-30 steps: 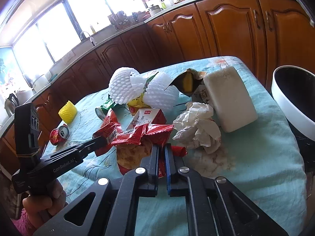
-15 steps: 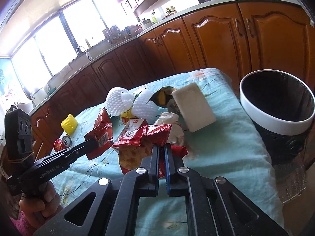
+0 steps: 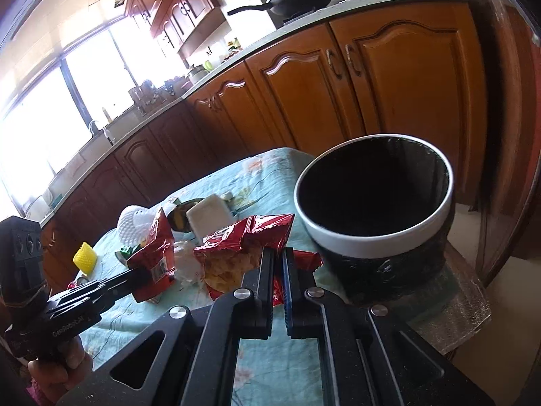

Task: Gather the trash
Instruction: 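Carry both items over the bin and open both tools to drop them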

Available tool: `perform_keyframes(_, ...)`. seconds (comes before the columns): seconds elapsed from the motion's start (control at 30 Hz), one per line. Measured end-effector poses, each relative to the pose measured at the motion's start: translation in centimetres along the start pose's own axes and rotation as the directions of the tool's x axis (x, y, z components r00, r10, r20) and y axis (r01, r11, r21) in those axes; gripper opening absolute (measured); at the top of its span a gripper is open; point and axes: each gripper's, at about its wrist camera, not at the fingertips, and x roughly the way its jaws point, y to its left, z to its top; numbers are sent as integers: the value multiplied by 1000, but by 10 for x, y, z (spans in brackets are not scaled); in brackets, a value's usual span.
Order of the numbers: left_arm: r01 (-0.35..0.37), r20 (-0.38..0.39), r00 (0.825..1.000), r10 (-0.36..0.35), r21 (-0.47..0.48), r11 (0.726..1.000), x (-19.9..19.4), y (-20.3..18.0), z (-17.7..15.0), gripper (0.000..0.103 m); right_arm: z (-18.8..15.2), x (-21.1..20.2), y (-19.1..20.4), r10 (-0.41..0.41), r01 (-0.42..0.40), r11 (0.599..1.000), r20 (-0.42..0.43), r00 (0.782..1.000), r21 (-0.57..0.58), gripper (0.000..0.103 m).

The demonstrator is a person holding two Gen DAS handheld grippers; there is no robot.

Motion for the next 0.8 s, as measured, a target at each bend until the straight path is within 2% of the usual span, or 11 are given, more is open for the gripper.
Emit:
perform_keyframes(0.17, 42, -33, 999, -41, 35, 998, 35, -14, 19, 5, 16, -1, -32, -48, 47, 998, 20, 999, 37, 5)
perform_keyframes(0.37, 60, -43, 997, -56, 82, 995, 71, -28, 46, 5, 37, 5, -62, -104, 103, 993, 30, 994, 59, 5)
perform_keyframes(0.8, 85, -94, 993, -76, 97, 992, 147, -52, 94, 6, 65, 34, -102, -167, 167, 984, -3, 986, 65, 5)
